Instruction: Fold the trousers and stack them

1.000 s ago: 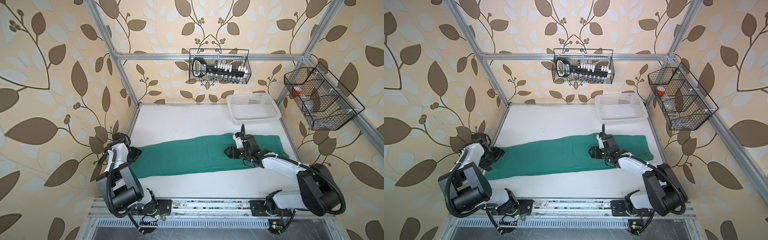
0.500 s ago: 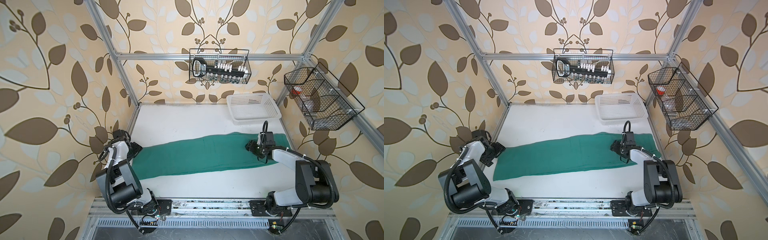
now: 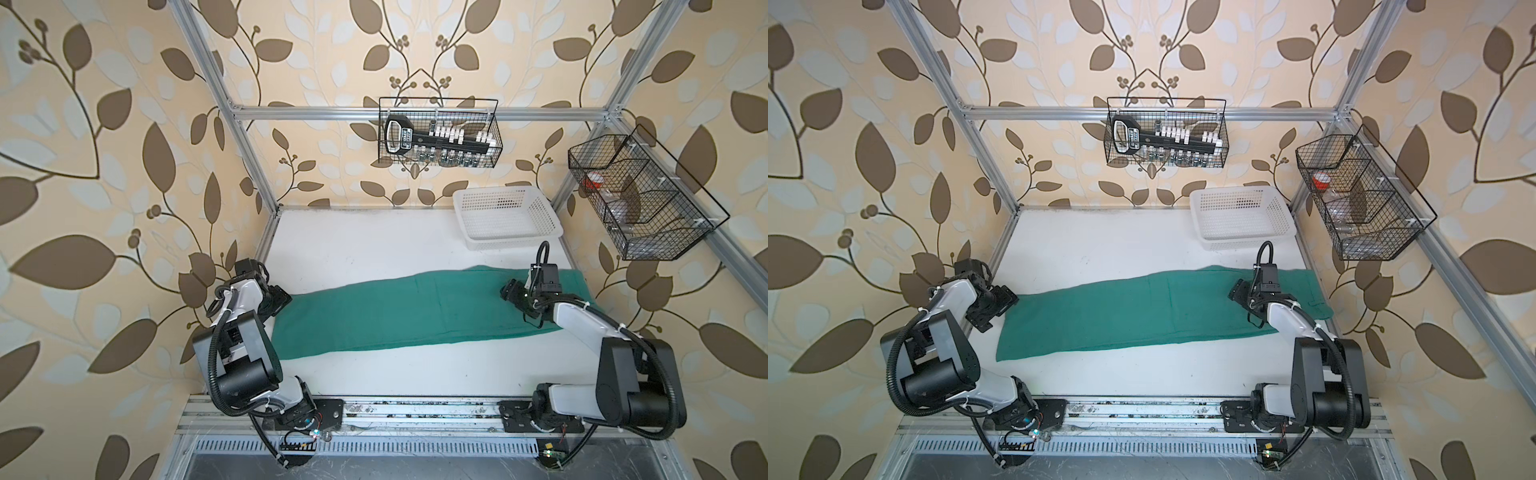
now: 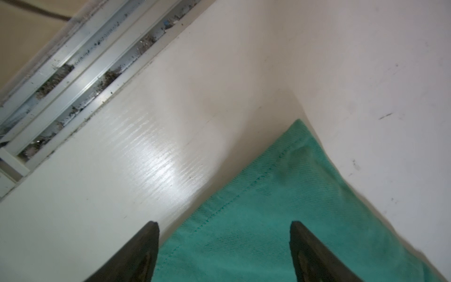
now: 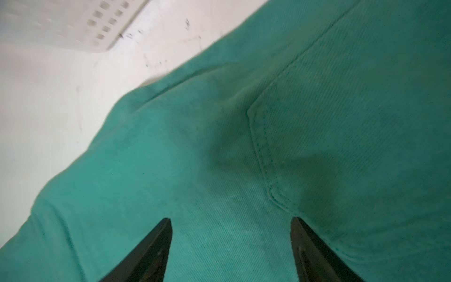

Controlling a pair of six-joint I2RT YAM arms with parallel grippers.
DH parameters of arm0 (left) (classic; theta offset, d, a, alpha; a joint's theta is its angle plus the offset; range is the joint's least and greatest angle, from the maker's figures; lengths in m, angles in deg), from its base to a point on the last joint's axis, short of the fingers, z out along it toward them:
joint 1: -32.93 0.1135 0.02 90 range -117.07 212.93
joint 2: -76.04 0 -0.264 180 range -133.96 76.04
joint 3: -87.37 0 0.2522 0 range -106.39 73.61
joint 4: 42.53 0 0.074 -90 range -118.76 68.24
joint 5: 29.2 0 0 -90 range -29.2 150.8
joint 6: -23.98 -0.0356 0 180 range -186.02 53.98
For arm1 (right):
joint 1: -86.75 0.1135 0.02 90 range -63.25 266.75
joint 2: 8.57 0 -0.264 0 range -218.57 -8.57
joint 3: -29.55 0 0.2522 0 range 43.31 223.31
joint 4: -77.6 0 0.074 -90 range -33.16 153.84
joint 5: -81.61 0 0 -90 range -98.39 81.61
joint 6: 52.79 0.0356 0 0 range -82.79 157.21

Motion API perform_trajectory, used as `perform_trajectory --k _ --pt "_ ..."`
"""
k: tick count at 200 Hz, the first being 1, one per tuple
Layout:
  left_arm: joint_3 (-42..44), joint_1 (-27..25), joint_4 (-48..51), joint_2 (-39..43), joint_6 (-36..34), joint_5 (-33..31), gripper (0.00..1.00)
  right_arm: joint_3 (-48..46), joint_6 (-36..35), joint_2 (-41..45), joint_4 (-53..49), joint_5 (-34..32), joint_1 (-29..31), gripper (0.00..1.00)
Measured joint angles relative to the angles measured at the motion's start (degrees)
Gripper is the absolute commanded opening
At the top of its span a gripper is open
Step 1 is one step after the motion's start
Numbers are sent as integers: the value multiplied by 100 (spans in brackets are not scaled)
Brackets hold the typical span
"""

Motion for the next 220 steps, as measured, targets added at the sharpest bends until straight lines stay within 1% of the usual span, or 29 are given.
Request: perform_trajectory --k 30,65,92,117,124,142,156,173,186,214,220 --pt "0 -103 -66 -267 -208 -212 83 50 -138 481 -118 92 74 82" --pt "-39 -260 -98 -778 -520 -476 82 212 -271 627 -179 245 284 82" --pt "-345 -361 -66 -1088 -678 -444 81 214 -332 647 -212 345 435 82" --pt "-595 -374 -48 -1327 -756 -328 75 214 -374 675 -245 372 437 83" --pt "-634 -374 -33 -1370 -765 -275 71 214 -380 686 -256 387 437 83" --pt "-778 -374 50 -1517 -750 -98 54 216 -380 717 -275 417 437 83" --pt "-881 -374 81 -1617 -758 59 44 227 -380 732 -299 437 437 83" --pt "-966 -385 105 -1692 -820 219 25 234 -380 745 -306 452 437 83" --pt "-1047 -426 144 -1751 -839 317 14 234 -378 754 -308 455 437 83" --pt "-1093 -476 168 -1770 -892 339 1 234 -378 767 -306 455 439 83" --pt "-1095 -476 177 -1764 -894 332 0 234 -378 772 -306 455 446 82"
